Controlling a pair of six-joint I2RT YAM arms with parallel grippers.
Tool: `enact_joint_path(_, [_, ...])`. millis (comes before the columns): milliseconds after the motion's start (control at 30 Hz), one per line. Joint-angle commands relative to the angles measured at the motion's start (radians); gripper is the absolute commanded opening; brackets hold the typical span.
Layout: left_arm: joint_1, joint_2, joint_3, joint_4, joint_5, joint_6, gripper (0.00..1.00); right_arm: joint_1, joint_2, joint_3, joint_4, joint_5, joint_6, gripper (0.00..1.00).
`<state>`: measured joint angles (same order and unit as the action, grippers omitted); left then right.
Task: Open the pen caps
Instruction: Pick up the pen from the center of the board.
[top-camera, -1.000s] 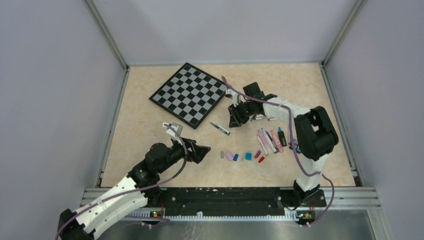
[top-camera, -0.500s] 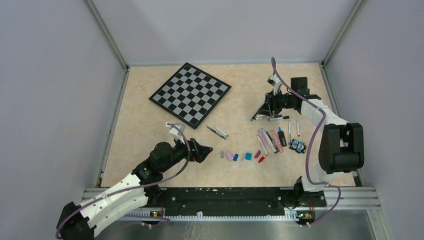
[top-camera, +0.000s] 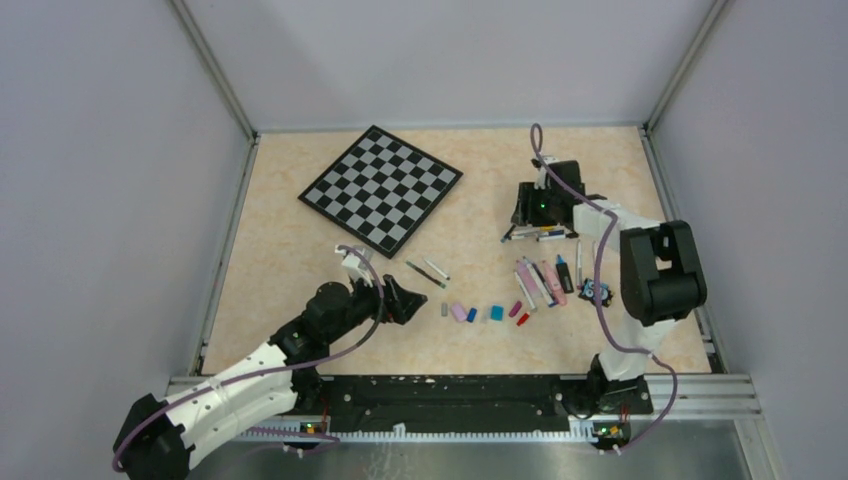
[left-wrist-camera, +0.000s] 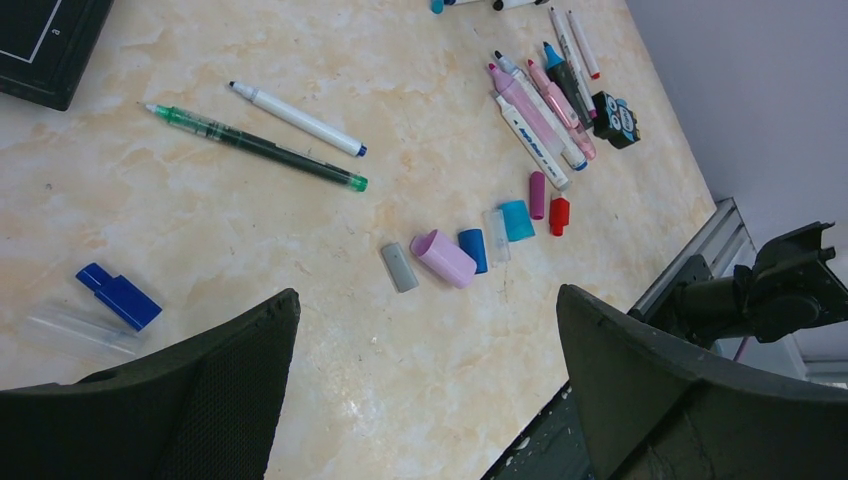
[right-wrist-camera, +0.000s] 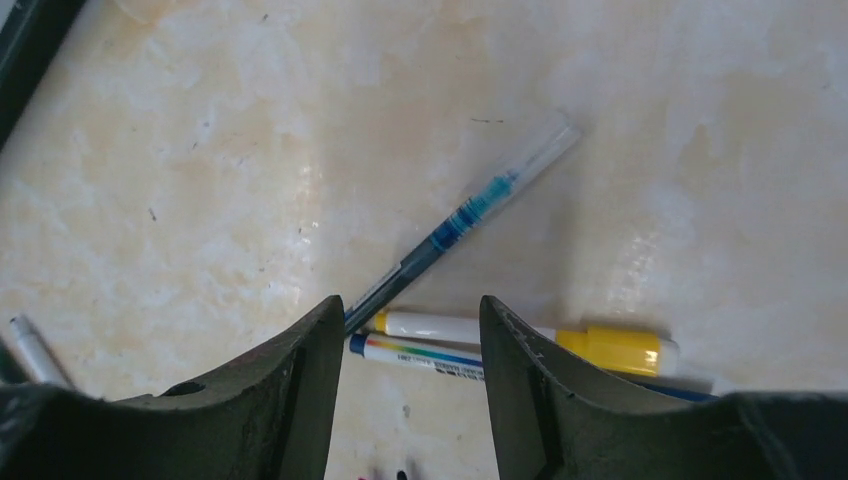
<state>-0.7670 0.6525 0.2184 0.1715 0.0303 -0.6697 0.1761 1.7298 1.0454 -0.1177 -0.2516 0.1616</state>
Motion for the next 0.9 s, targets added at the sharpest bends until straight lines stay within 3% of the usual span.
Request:
enact_joint_path(0, [0.004, 0.0, -0.013, 0.03, -0.021, -0.018, 0.99, 0.081, 0.051, 0.078, 0.01, 0.241, 0.081, 0.51])
enact_joint_path(167, [0.005, -0.009, -0.024, 0.02, -0.048, -0.029, 0.99, 0.112, 0.1, 0.109, 0.004, 0.355, 0.097, 0.51])
enact_joint_path(533, [0.006, -0.014, -0.024, 0.003, -0.064, -0.031, 0.99, 0.171, 0.2, 0.182, -0.04, 0.368, 0.067, 0.42])
enact_joint_path(867, [0.006, -0.03, -0.025, -0.017, -0.081, -0.031, 0.99, 0.255, 0.238, 0.189, -0.054, 0.26, -0.003, 0.2])
